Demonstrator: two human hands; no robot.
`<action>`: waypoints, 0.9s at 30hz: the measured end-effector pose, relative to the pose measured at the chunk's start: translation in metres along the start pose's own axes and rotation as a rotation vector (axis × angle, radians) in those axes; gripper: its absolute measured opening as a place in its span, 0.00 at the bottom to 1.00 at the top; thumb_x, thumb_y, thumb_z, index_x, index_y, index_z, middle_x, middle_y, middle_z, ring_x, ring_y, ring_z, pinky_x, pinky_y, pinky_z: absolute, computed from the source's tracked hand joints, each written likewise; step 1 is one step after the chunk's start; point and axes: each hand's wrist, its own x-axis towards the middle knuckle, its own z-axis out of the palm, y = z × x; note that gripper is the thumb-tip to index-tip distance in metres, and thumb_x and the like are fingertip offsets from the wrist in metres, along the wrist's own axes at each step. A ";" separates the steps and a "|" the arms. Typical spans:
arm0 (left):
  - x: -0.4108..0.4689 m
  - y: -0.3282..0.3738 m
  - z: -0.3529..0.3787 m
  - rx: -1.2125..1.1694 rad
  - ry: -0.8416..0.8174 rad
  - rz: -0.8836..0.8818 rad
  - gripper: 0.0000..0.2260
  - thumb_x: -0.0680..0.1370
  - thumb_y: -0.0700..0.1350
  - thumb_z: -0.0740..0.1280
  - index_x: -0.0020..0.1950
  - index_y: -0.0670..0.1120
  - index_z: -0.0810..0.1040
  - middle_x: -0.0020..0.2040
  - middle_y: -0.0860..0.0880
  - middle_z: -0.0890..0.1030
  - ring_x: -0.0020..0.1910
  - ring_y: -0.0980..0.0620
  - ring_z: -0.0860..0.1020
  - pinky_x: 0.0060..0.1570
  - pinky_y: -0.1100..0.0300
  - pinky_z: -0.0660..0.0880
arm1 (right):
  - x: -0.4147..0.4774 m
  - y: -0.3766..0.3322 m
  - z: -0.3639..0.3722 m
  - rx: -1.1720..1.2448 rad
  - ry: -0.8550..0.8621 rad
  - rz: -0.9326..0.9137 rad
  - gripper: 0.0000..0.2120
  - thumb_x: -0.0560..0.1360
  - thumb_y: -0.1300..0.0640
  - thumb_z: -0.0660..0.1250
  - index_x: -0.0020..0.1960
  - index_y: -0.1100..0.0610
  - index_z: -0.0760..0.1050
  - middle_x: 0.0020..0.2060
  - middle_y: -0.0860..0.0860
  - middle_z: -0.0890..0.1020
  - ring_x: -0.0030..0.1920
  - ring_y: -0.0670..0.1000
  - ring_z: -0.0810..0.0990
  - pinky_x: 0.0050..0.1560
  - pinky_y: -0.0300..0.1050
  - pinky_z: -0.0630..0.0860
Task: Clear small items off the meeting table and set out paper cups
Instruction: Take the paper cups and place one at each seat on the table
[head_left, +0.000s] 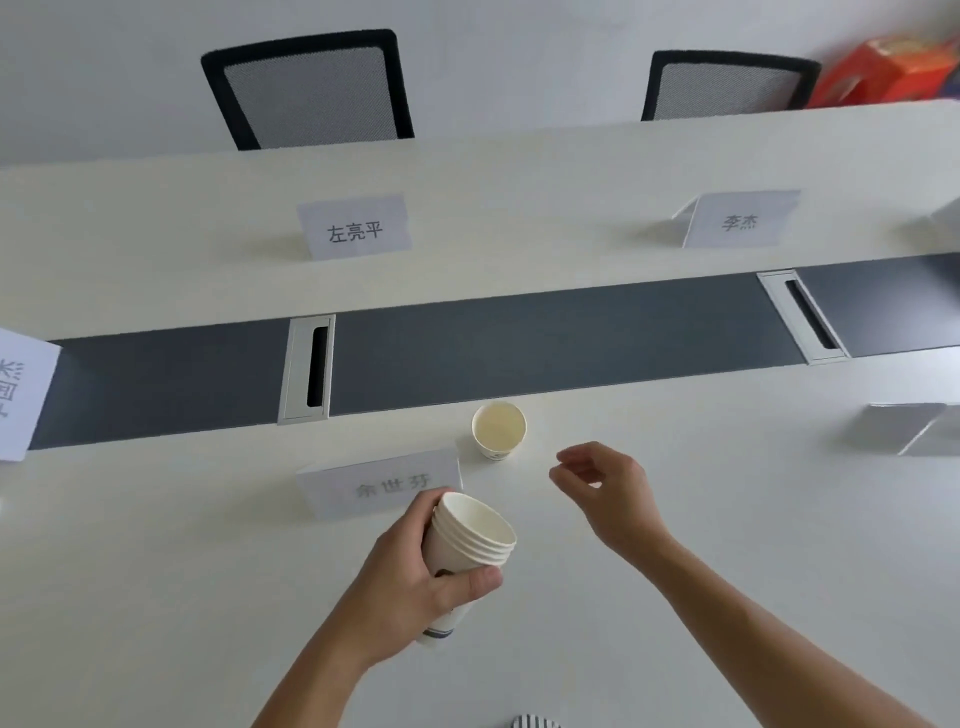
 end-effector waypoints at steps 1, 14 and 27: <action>-0.003 0.005 0.006 0.022 -0.017 0.024 0.30 0.61 0.59 0.79 0.60 0.62 0.71 0.52 0.55 0.80 0.50 0.55 0.80 0.46 0.57 0.81 | -0.015 -0.004 -0.011 0.044 -0.030 0.005 0.02 0.71 0.55 0.73 0.42 0.50 0.81 0.34 0.44 0.85 0.36 0.40 0.82 0.38 0.34 0.75; -0.081 0.029 0.119 0.413 -0.198 0.390 0.37 0.62 0.53 0.79 0.64 0.70 0.64 0.58 0.70 0.73 0.59 0.64 0.73 0.56 0.66 0.74 | -0.201 0.033 -0.080 0.403 -0.065 0.090 0.02 0.67 0.59 0.74 0.38 0.57 0.82 0.28 0.47 0.81 0.28 0.44 0.75 0.28 0.34 0.69; -0.177 0.040 0.289 0.642 -0.646 0.649 0.30 0.62 0.55 0.76 0.62 0.65 0.70 0.53 0.62 0.79 0.51 0.58 0.78 0.50 0.55 0.79 | -0.410 0.152 -0.161 0.639 0.430 0.289 0.02 0.69 0.66 0.72 0.40 0.61 0.82 0.28 0.51 0.83 0.30 0.49 0.78 0.28 0.40 0.74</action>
